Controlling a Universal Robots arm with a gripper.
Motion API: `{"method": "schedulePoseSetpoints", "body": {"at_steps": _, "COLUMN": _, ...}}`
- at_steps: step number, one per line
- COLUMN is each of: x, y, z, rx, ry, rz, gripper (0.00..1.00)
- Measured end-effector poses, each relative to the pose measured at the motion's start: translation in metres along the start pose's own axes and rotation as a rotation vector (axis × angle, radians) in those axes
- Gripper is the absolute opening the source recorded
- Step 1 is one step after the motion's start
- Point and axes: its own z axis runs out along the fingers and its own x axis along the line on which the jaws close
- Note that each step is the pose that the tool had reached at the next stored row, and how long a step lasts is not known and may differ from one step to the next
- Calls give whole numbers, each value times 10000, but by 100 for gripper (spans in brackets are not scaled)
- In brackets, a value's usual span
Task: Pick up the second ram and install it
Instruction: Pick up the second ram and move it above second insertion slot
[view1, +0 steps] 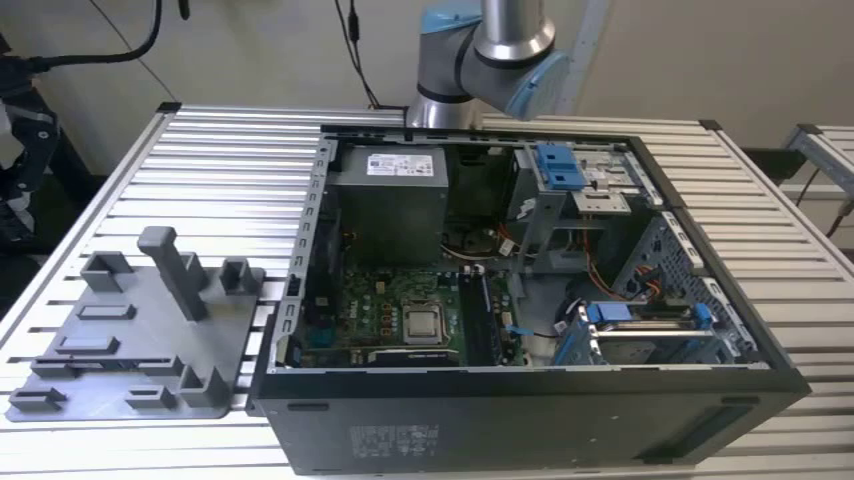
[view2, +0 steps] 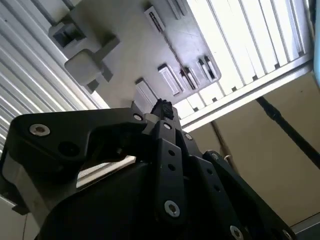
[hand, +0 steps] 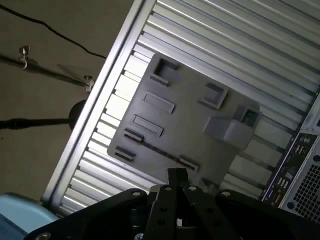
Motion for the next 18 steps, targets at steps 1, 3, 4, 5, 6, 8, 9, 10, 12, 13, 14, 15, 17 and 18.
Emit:
{"method": "schedulePoseSetpoints", "body": {"at_steps": 1, "x": -1, "y": 1, "z": 0, "rx": -1, "ry": 4, "rz": -126, "gripper": 11}}
{"method": "schedulePoseSetpoints", "body": {"at_steps": 3, "x": -2, "y": 3, "z": 0, "rx": -3, "ry": 16, "rz": -374, "gripper": 11}}
{"method": "schedulePoseSetpoints", "body": {"at_steps": 4, "x": -2, "y": 5, "z": 0, "rx": -4, "ry": 22, "rz": -511, "gripper": 11}}
{"method": "schedulePoseSetpoints", "body": {"at_steps": 5, "x": -3, "y": 6, "z": 0, "rx": -5, "ry": 27, "rz": -649, "gripper": 11}}
{"method": "schedulePoseSetpoints", "body": {"at_steps": 6, "x": -4, "y": 8, "z": 0, "rx": -6, "ry": 34, "rz": -792, "gripper": 11}}
{"method": "schedulePoseSetpoints", "body": {"at_steps": 8, "x": -4, "y": 9, "z": 1, "rx": -9, "ry": 46, "rz": -1087, "gripper": 11}}
{"method": "schedulePoseSetpoints", "body": {"at_steps": 9, "x": -5, "y": 10, "z": 1, "rx": -10, "ry": 52, "rz": -1247, "gripper": 11}}
{"method": "schedulePoseSetpoints", "body": {"at_steps": 10, "x": -6, "y": 11, "z": 0, "rx": -11, "ry": 60, "rz": -1407, "gripper": 11}}
{"method": "schedulePoseSetpoints", "body": {"at_steps": 12, "x": -6, "y": 13, "z": 1, "rx": -14, "ry": 73, "rz": -1719, "gripper": 11}}
{"method": "schedulePoseSetpoints", "body": {"at_steps": 13, "x": -6, "y": 13, "z": 1, "rx": -15, "ry": 80, "rz": -1892, "gripper": 11}}
{"method": "schedulePoseSetpoints", "body": {"at_steps": 14, "x": -6, "y": 13, "z": 1, "rx": -16, "ry": 87, "rz": -2060, "gripper": 11}}
{"method": "schedulePoseSetpoints", "body": {"at_steps": 15, "x": -6, "y": 14, "z": 1, "rx": -17, "ry": 94, "rz": -2219, "gripper": 11}}
{"method": "schedulePoseSetpoints", "body": {"at_steps": 17, "x": -6, "y": 14, "z": 1, "rx": -17, "ry": 107, "rz": -2482, "gripper": 11}}
{"method": "schedulePoseSetpoints", "body": {"at_steps": 18, "x": -6, "y": 14, "z": 1, "rx": -13, "ry": 115, "rz": -2594, "gripper": 11}}
